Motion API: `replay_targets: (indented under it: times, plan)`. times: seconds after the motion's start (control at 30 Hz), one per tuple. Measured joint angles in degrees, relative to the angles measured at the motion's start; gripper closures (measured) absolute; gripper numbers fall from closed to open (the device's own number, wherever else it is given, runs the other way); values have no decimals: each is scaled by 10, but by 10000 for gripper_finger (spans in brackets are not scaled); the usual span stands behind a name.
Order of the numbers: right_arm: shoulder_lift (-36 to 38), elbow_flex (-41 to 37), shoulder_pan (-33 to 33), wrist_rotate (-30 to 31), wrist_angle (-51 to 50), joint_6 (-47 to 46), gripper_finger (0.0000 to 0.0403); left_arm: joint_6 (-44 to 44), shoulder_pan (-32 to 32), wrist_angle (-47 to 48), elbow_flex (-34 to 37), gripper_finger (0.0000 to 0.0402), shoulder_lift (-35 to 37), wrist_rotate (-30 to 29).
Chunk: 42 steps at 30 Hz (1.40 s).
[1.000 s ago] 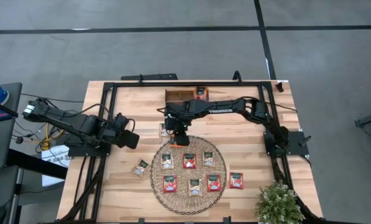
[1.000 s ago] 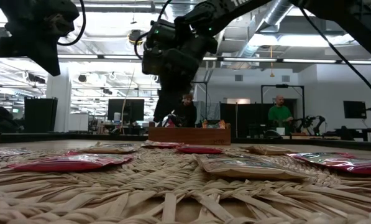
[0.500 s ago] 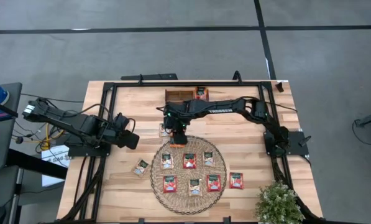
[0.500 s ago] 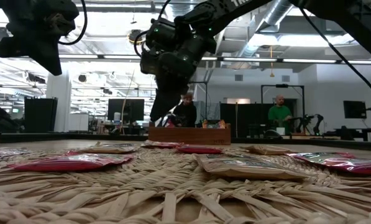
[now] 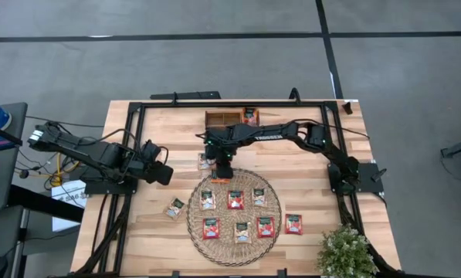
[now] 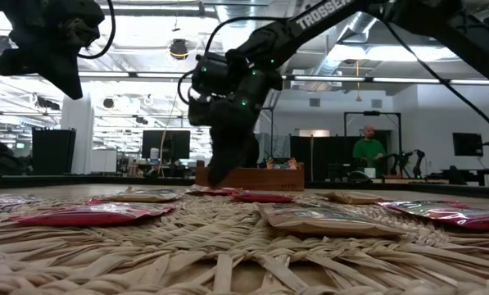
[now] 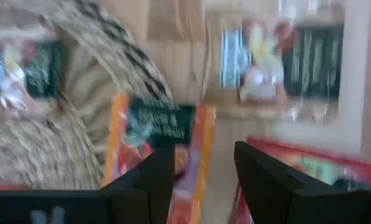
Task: Pick & Place Tea
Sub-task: Put the orange tea bag into the right section of the wooden organizer
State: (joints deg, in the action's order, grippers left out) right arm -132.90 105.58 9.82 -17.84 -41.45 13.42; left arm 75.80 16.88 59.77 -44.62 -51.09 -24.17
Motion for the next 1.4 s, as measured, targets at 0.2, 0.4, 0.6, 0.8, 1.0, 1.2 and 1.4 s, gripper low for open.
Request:
replay_targets:
  times: [0.2,0.4,0.6,0.8,1.0,1.2,1.4]
  plan:
    - [2,1,0,0,14,1,246,-4,0,0,0,401,0,-2]
    - [-10,0,0,0,14,1,245,-4,0,-1,0,401,0,-1]
    - [-20,2,-4,-1,17,1,250,-6,0,-1,0,401,0,-1]
    - [-23,2,-4,-1,16,1,257,-17,0,-1,0,401,0,-1]
    - [-23,2,-3,5,16,1,263,-18,0,-1,0,401,0,-1]
    - [-23,2,-3,19,16,1,282,-19,0,-1,0,401,0,-1]
    - [-23,2,-3,30,16,1,301,-19,0,-1,0,401,0,-1]
